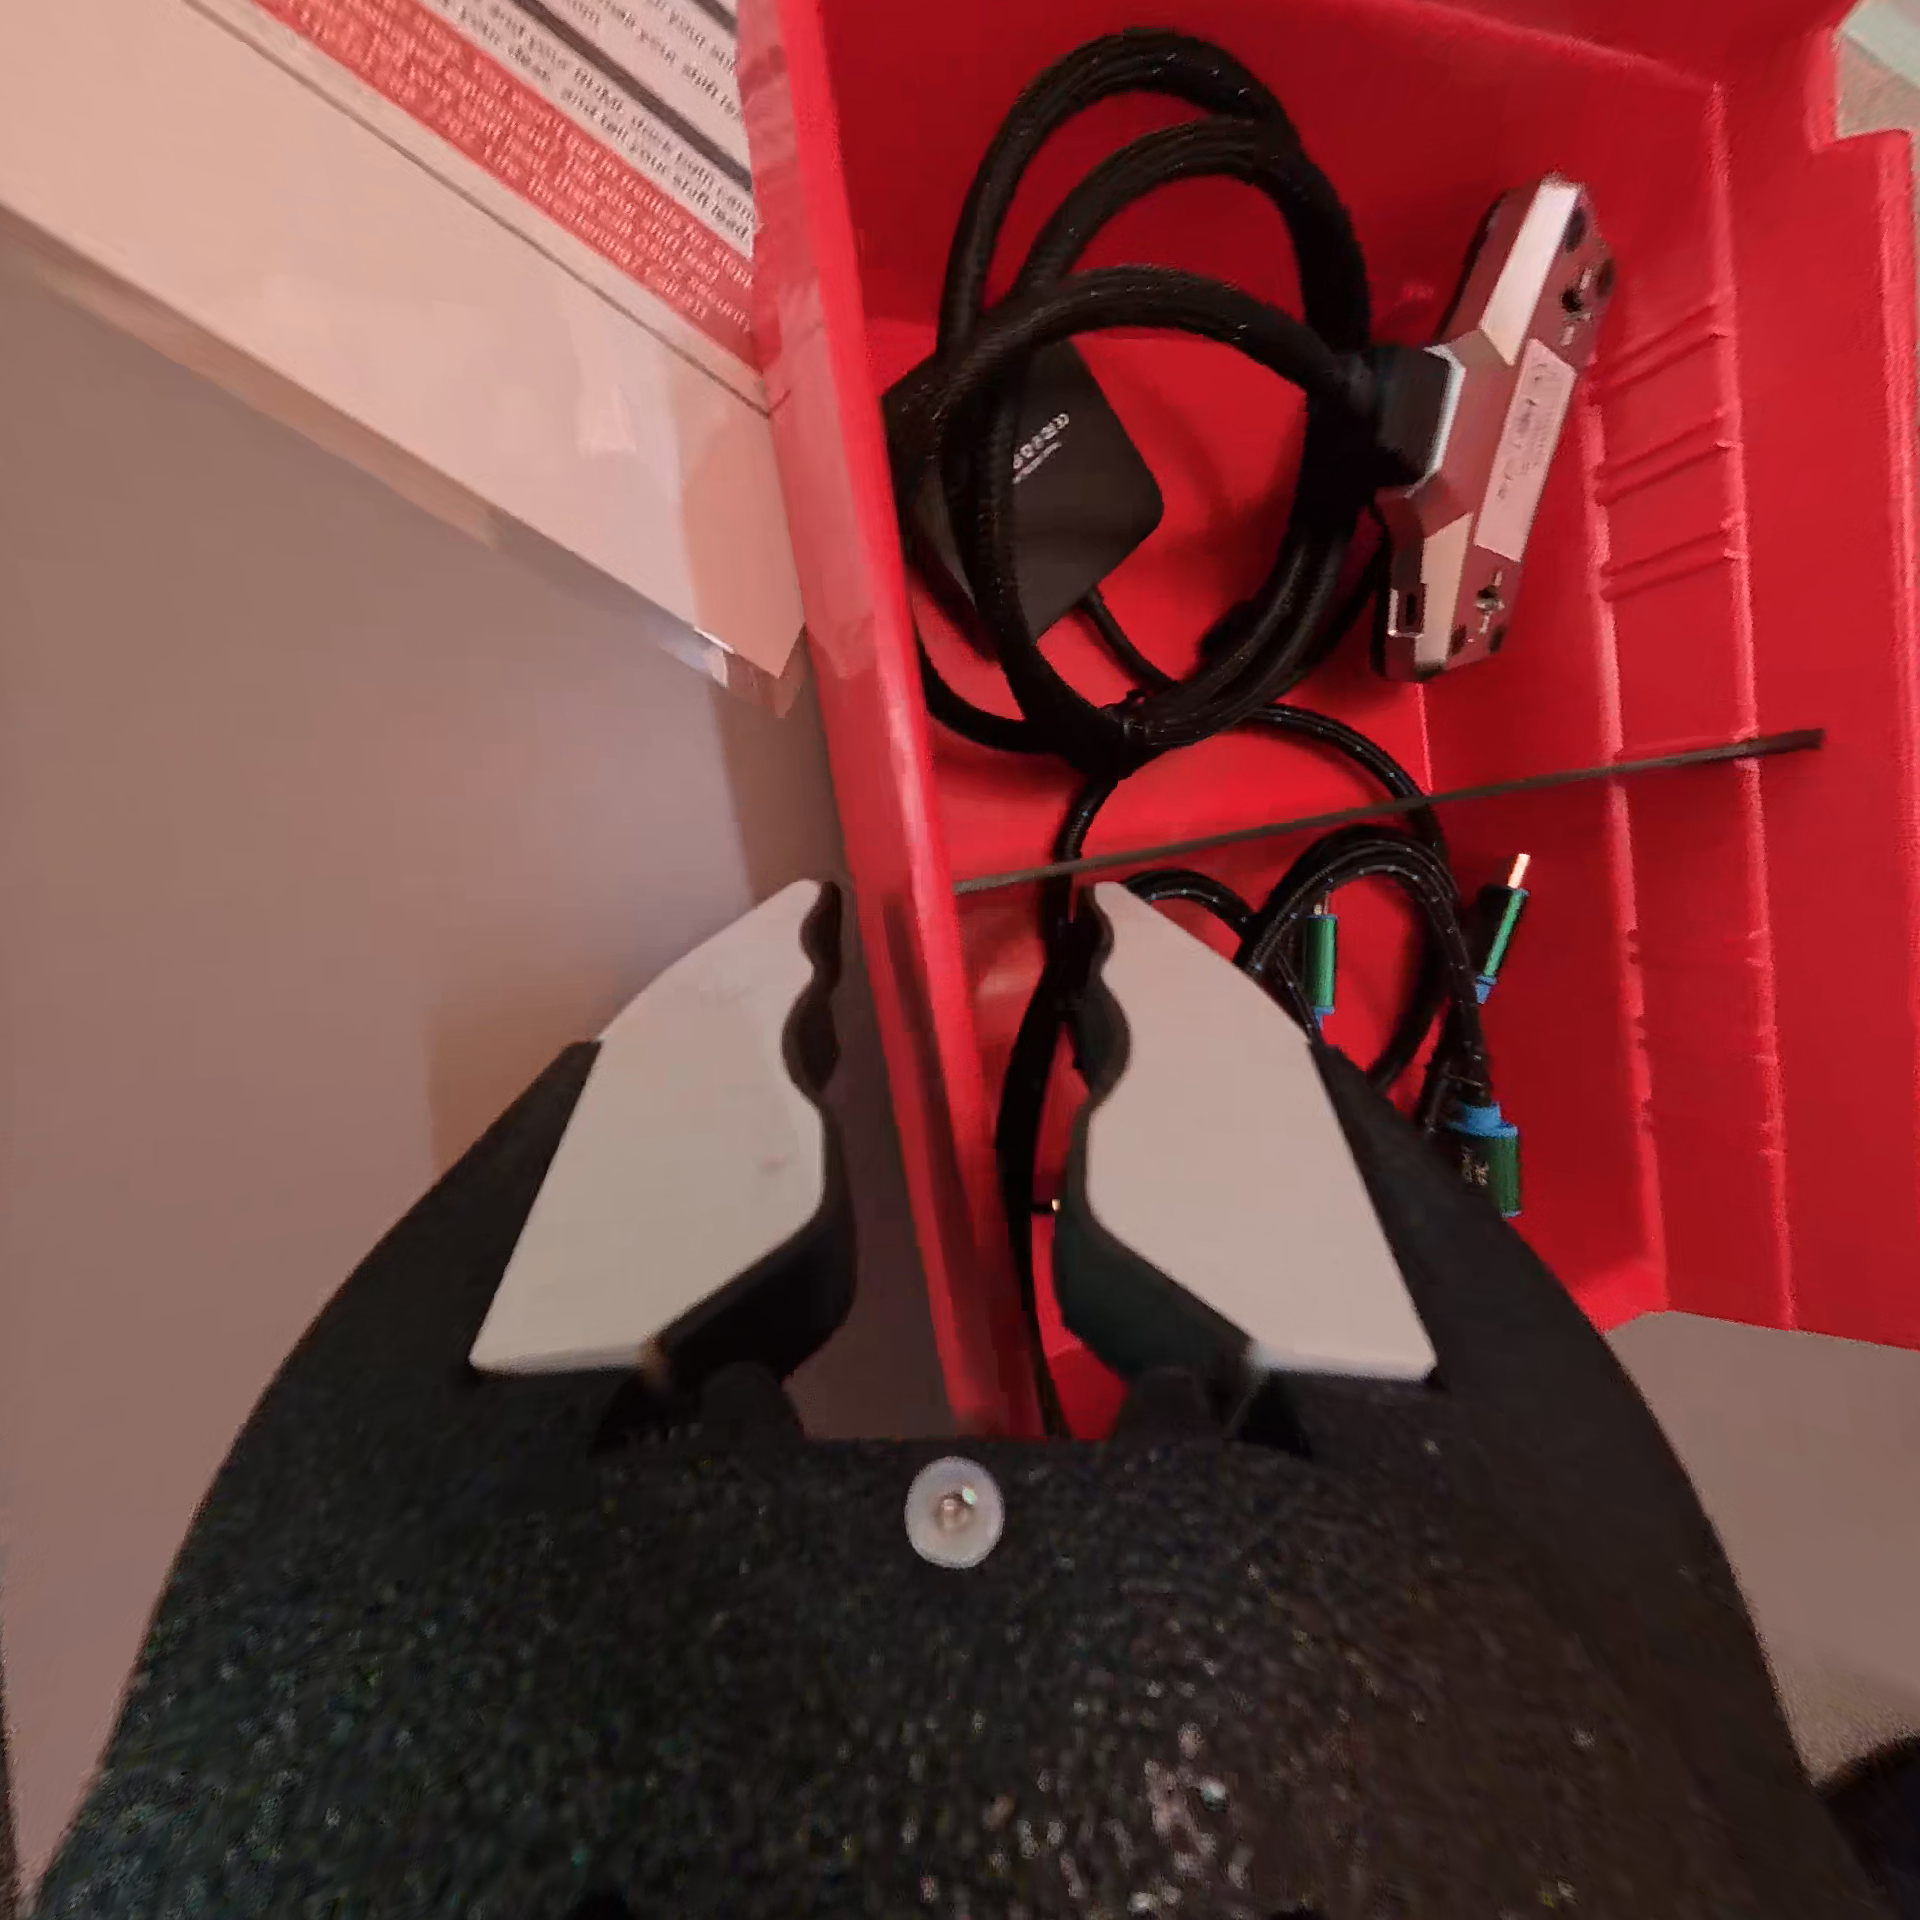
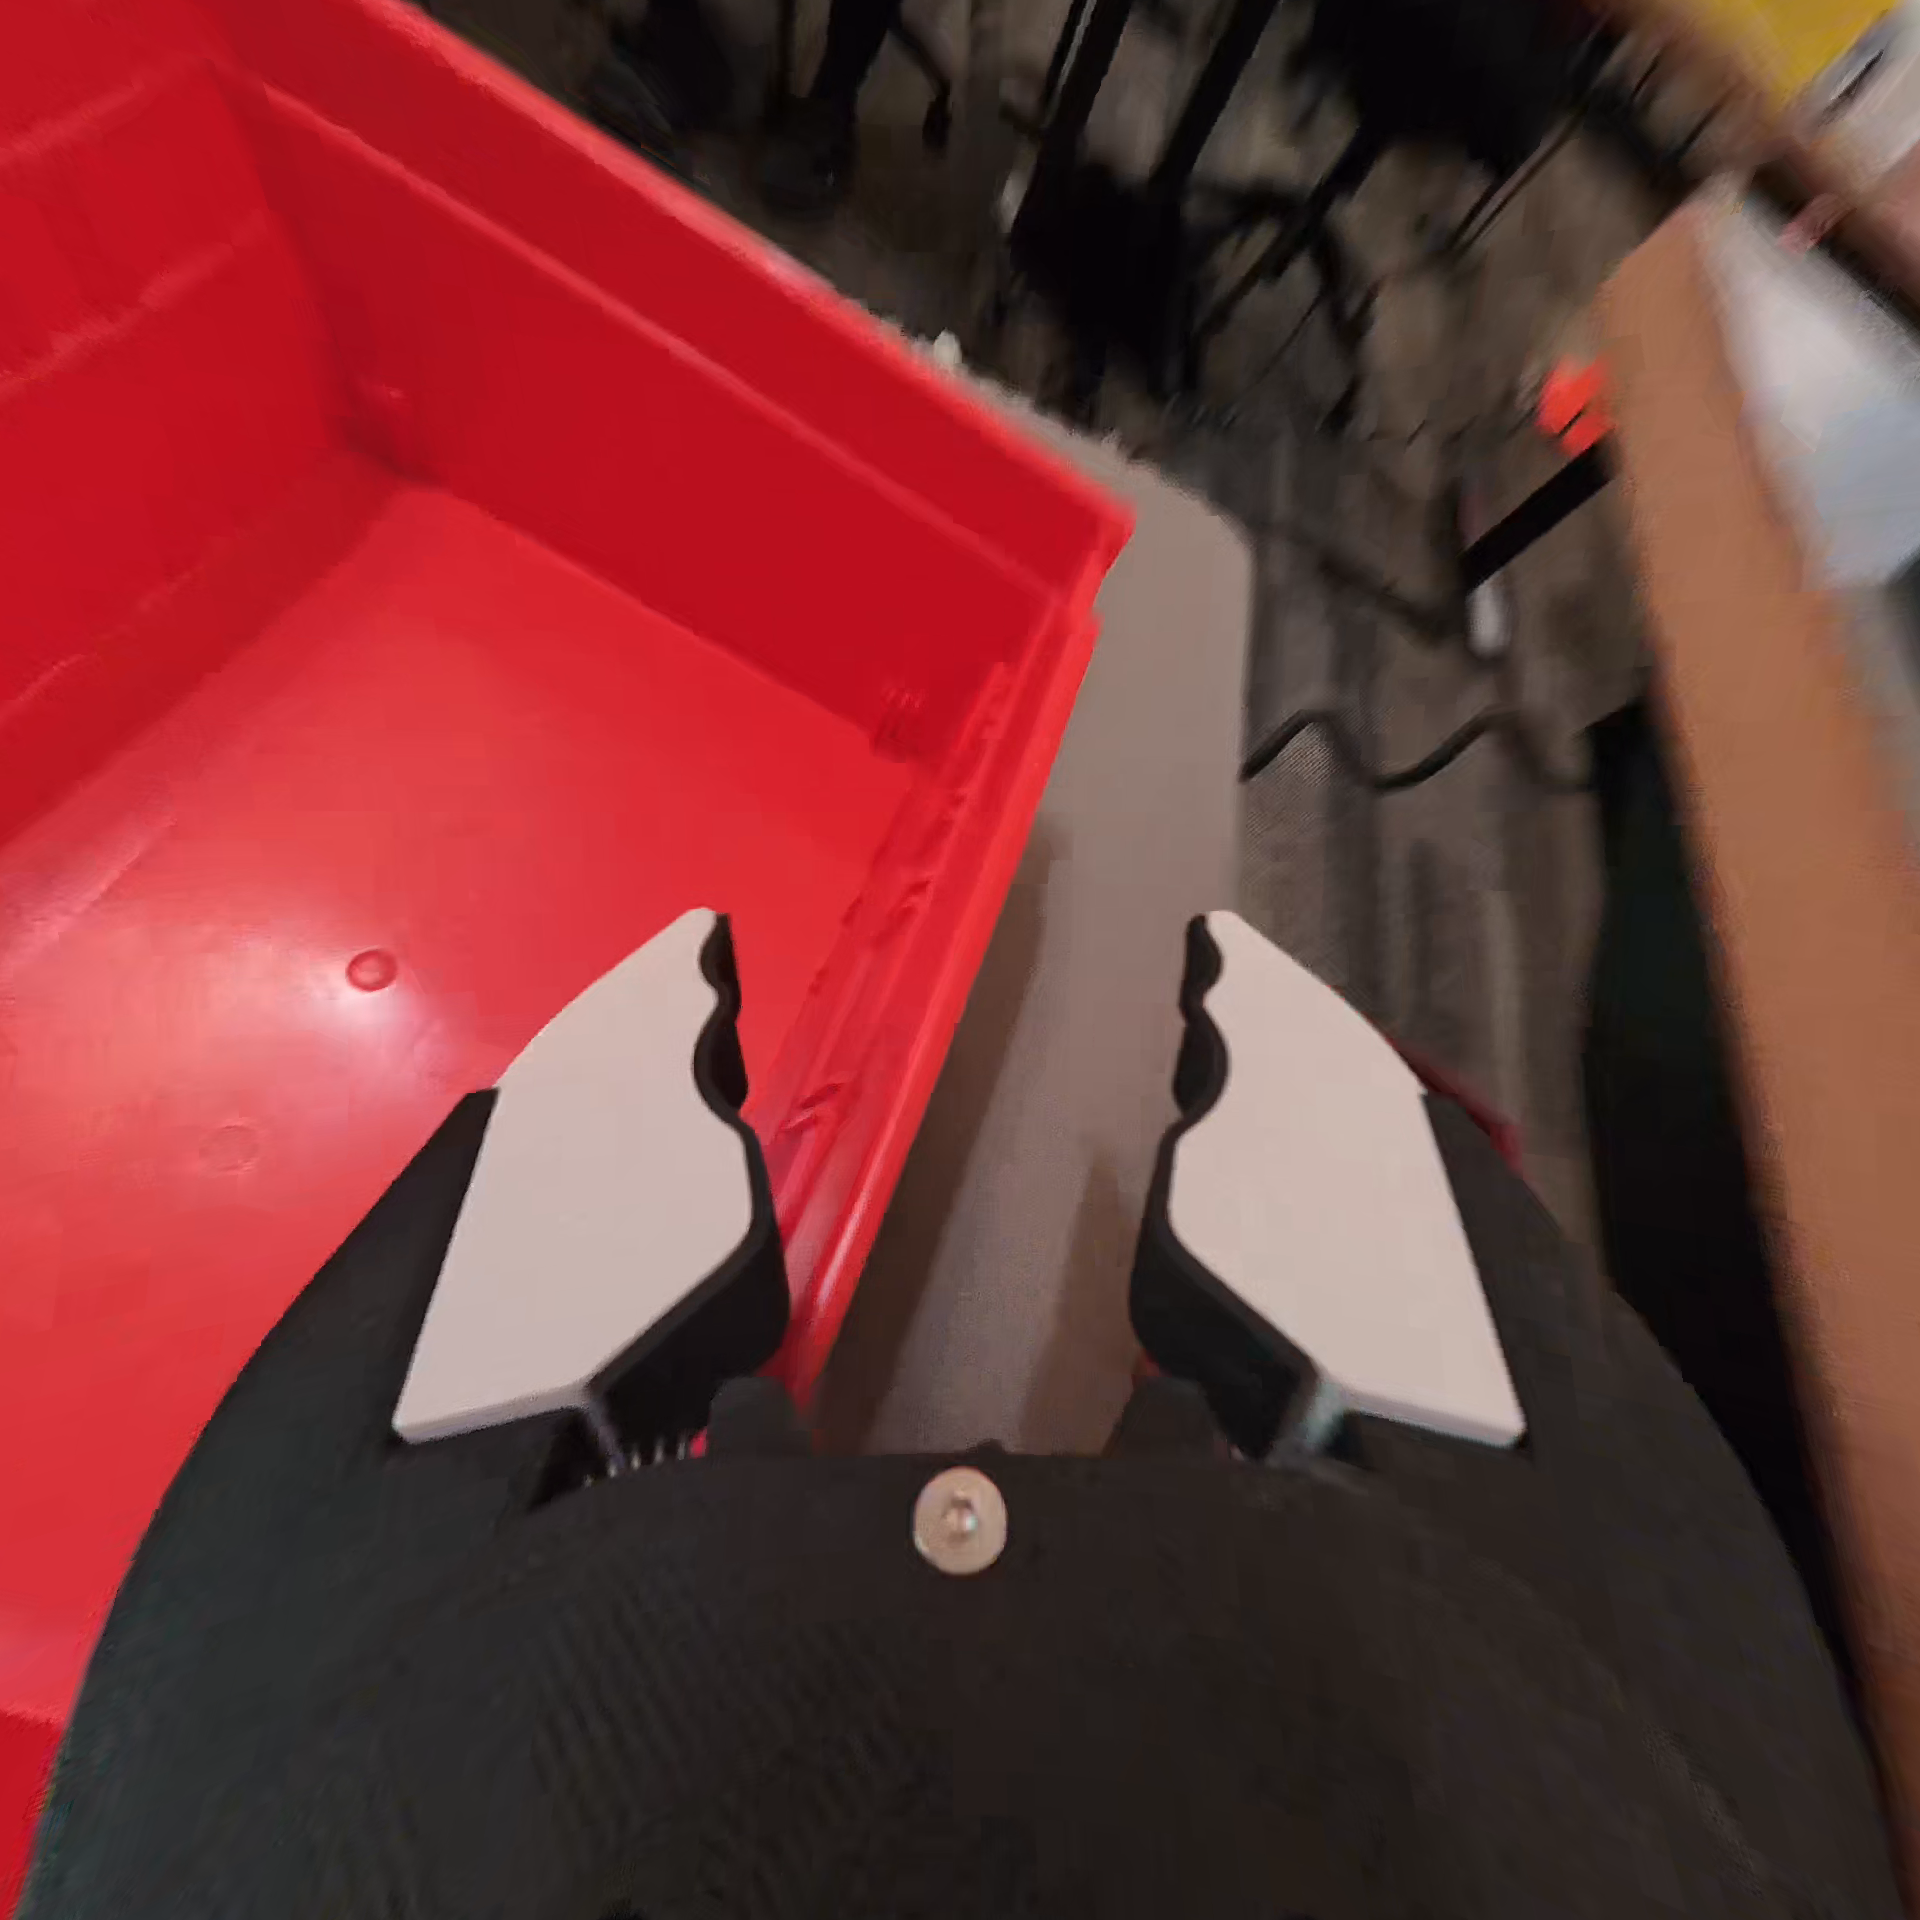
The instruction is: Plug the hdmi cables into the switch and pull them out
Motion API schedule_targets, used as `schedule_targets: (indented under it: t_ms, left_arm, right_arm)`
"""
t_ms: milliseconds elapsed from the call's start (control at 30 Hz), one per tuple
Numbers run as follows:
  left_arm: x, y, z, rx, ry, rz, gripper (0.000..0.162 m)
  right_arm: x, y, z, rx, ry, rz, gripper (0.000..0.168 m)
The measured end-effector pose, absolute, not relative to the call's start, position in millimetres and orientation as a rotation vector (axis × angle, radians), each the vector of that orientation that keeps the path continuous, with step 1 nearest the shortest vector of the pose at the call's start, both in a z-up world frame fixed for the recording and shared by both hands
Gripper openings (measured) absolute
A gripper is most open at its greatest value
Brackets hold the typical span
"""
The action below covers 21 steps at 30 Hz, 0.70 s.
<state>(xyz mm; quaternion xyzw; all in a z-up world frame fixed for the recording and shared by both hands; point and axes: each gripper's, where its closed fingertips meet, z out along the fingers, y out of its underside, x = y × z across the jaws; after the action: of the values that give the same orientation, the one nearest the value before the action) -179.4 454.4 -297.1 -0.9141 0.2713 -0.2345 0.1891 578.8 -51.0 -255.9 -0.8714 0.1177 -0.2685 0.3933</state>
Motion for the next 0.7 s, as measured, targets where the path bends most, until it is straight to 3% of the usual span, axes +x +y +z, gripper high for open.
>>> schedule_targets:
  t_ms: [33,167,233,333,533,700]
  left_arm:
    - [-180.3,455.8,-293.0,-2.556,0.776,-0.640,0.046]
    - [-191.5,474.1,-262.8,-2.418,0.879,-0.392,0.059]
    - [-196.1,490.0,-239.4,-2.287,0.967,-0.154,0.064]
    - [-159.4,485.5,-219.1,-2.092,1.272,-0.110,0.069]
    - [-82.5,467.6,-241.0,-1.736,1.887,0.014,0.068]
    - [-62.5,485.7,-269.3,-1.644,2.079,0.212,0.066]
  right_arm:
    - [576.5,-52.5,-239.5,-2.180,0.237,-0.761,0.084]
    - [552.3,-61.8,-168.5,-2.048,0.143,-0.995,0.095]
    - [509.9,-56.3,-153.6,-2.059,0.177,-0.797,0.118]
    - [412.5,-39.7,-139.5,-2.009,0.045,-0.430,0.095]
    - [277.5,-41.9,-158.0,-1.903,-0.056,-0.237,0.095]
    - [228.7,-66.1,-198.4,-1.928,0.056,-0.147,0.095]
